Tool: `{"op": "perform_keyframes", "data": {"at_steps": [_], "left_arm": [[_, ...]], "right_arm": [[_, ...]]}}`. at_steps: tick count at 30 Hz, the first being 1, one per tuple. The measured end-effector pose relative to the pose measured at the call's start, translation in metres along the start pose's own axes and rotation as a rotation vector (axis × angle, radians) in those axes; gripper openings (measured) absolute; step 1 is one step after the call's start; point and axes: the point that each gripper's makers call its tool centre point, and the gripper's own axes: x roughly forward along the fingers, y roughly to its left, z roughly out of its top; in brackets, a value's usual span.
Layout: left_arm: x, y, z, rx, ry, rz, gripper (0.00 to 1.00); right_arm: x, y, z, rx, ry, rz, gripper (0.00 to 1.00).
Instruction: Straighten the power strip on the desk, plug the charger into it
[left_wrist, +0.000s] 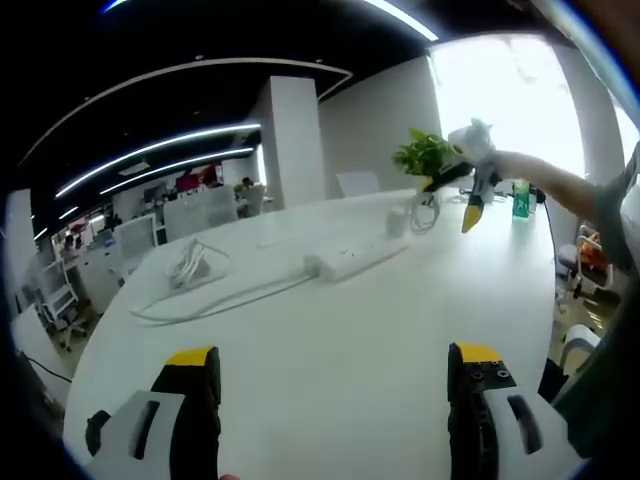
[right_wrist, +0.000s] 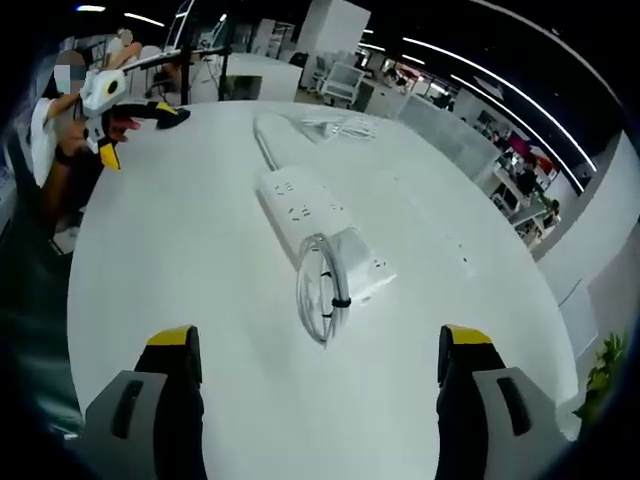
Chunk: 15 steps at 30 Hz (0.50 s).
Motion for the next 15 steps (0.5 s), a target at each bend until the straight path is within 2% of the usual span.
{"op": "perform_keyframes", "data": {"at_steps": [4,8,15], "left_arm": [[0.002,-0.003,0.002,0.007,0.005,-0.008,0.97],[0.004,-0.007,0.004,0.020,0.006,-0.017,0.97],[0.007,-0.011,0.008,0.024,0.004,-0.023,0.97]], "right_arm": [[-0.004,-0.001,-0.006,0.029,-0.023,-0.013,0.97],[-0.011,-0.003,-0.011,0.098,-0.079,-0.032,0.95],[-0.020,0.001,-0.030,0.168,-0.128,-0.059,0.99]]}}
